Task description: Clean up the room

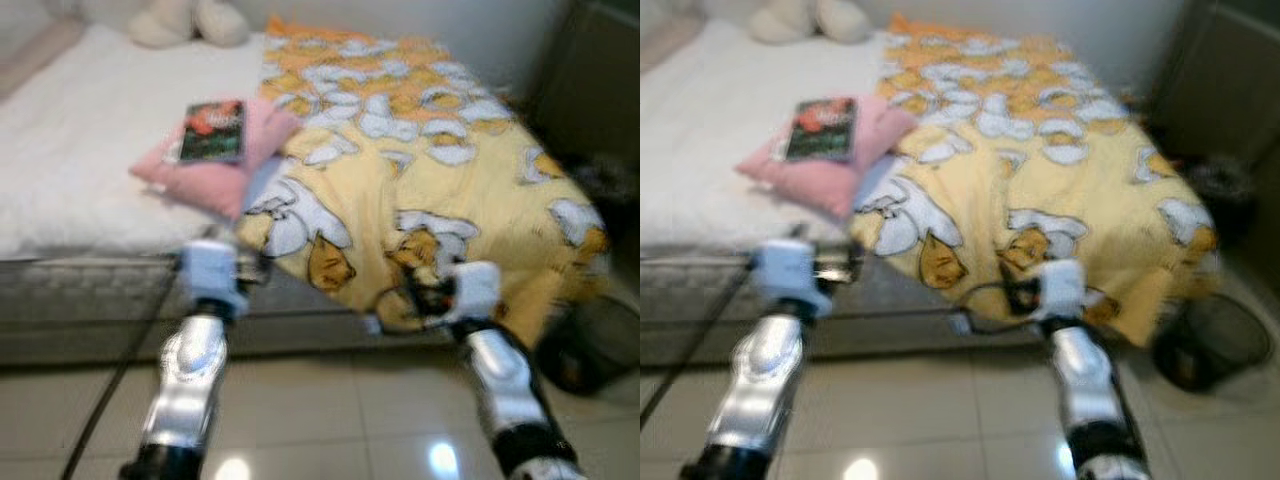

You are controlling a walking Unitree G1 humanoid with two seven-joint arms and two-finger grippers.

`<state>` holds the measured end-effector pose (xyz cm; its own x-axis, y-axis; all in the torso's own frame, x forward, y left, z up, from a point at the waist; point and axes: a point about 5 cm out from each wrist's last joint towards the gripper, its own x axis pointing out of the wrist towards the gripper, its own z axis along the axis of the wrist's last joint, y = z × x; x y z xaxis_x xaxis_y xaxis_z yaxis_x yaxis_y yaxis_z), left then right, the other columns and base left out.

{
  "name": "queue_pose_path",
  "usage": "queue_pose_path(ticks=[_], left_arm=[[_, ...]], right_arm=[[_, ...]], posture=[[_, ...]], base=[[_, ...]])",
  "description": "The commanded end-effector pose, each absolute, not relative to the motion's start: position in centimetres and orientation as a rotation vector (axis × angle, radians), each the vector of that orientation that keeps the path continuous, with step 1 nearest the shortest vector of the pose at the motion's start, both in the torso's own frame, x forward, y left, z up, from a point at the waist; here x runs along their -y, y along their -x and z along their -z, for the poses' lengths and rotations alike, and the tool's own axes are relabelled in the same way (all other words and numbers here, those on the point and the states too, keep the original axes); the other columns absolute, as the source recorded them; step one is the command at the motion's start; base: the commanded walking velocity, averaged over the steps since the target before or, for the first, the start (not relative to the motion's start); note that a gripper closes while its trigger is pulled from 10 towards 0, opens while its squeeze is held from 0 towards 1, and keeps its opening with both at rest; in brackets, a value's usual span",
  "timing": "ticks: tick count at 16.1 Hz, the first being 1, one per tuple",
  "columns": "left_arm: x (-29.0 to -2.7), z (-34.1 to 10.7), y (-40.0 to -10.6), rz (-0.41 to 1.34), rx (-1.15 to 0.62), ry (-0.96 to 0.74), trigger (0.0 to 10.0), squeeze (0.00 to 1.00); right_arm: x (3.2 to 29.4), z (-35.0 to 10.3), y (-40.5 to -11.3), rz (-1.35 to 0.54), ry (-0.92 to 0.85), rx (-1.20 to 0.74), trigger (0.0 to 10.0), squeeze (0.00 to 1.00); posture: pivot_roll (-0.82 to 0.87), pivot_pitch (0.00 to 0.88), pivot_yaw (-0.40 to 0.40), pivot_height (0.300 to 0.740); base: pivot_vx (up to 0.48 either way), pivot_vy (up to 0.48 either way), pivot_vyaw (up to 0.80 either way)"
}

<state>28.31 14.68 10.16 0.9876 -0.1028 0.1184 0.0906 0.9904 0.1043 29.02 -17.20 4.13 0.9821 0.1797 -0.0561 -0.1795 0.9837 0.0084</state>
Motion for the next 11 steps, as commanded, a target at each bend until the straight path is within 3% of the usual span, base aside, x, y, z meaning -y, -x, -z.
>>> queue_pose_path(ticks=[1,4,11], left_arm=[[-16.1,-10.6,-29.1,0.045,0.116,-0.123,10.0,0.00],[-17.7,-10.7,-30.2,-0.046,0.089,-0.128,10.0,0.00],[-17.8,-10.7,-30.5,-0.047,0.080,-0.155,10.0,0.00]], right_arm=[[15.8,-5.0,-29.9,-0.209,-0.021,-0.026,10.0,0.00],[15.1,-5.5,-30.4,-0.215,-0.024,-0.018,10.0,0.00],[14.1,-5.9,-31.0,-0.225,-0.054,-0.005,10.0,0.00]], posture=[[0.04,0.000,-0.037,0.740],[0.02,0.000,-0.042,0.740],[0.02,0.006,-0.044,0.740]], base=[[0.480,0.000,0.00],[0.480,0.000,0.00],[0.480,0.000,0.00]])
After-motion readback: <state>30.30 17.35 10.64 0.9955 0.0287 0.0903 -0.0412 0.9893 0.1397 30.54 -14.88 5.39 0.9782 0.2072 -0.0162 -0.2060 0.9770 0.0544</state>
